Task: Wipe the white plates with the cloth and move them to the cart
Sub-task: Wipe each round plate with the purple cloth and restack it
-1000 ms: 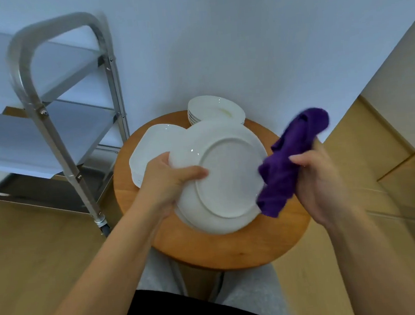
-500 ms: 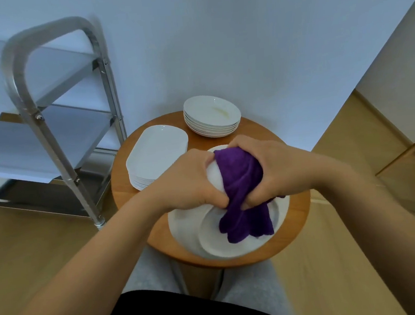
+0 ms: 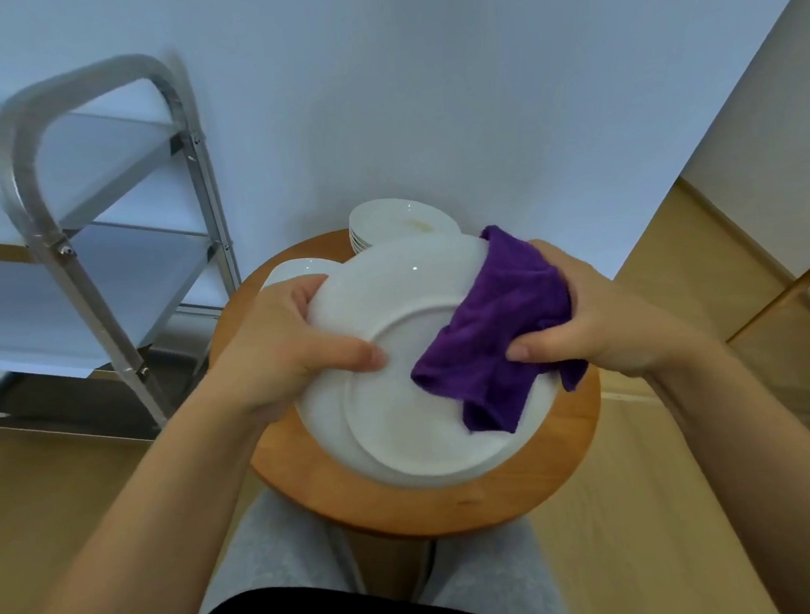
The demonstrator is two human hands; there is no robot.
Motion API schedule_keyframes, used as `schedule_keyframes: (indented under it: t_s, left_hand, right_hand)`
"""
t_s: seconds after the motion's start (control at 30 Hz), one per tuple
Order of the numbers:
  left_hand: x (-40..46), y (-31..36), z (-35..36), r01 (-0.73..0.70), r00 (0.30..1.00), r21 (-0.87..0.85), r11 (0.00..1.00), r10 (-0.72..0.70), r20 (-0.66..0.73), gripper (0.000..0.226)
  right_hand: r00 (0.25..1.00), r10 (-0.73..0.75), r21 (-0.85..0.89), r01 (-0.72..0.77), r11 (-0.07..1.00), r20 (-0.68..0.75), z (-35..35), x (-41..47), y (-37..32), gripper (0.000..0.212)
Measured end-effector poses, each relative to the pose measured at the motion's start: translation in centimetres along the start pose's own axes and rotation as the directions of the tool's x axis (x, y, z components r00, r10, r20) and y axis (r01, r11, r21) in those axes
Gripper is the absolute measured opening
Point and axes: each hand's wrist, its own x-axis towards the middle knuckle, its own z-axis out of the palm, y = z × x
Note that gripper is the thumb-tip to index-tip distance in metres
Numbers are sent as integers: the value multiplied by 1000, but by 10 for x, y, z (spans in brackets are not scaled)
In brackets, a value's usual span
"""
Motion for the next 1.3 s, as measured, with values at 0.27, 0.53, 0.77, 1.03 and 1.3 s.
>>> schedule_keyframes:
  t_s: [0.27, 0.53, 0.77, 1.03, 1.3]
  left_hand:
    - [6, -35, 16, 14, 954, -518, 856, -167, -250, 60]
    - [2, -50, 76, -88, 857, -685, 723, -295, -422, 47]
    - [0, -45, 14, 322, 942, -641, 697, -301, 146, 62]
    - [12, -39, 20, 332, 932, -716, 615, -331, 147, 31]
    - [6, -34, 76, -53, 899, -713, 700, -277, -339, 25]
  right_hand:
    - [763, 79, 79, -37, 996, -642, 48, -6, 58, 61]
    - [443, 186, 271, 137, 953, -877, 109, -1, 63, 67]
    - [737, 294, 421, -15, 907, -609, 47, -18, 71, 48]
    - [645, 345, 337, -142, 931, -682, 64, -13, 67, 48]
    - [367, 562, 372, -473, 799, -741, 133, -4, 58, 58]
